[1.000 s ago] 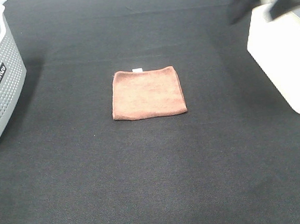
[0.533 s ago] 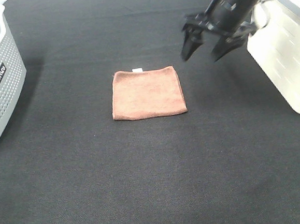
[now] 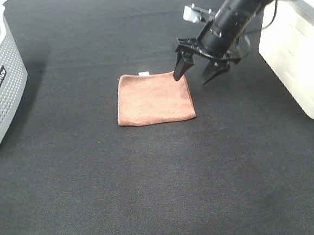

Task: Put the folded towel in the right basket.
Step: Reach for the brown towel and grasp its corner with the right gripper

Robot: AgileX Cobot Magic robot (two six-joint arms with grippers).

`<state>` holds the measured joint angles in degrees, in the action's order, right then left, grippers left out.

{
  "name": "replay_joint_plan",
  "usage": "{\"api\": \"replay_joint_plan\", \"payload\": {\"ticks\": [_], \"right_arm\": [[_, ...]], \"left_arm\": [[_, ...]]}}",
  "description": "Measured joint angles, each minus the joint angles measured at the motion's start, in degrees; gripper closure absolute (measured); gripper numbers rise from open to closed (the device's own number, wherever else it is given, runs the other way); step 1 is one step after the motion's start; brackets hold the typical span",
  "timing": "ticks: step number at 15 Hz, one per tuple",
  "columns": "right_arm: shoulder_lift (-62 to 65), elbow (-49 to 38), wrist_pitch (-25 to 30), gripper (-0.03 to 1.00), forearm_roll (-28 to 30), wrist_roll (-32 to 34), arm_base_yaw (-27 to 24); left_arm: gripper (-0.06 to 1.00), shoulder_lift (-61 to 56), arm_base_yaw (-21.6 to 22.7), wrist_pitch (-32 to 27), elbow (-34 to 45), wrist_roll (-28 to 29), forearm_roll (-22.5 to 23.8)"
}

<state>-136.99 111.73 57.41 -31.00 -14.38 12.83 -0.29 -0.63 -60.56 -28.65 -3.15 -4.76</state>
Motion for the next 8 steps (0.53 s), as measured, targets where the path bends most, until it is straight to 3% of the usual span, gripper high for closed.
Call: {"api": "replay_joint_plan", "payload": {"ticks": [8], "right_arm": [[-6.2,1.5,-0.9,0.26,-6.6,-4.5,-0.7]], "left_arm": [[0.07,0.0,0.0,0.0,0.0,0.0,0.0]]}}
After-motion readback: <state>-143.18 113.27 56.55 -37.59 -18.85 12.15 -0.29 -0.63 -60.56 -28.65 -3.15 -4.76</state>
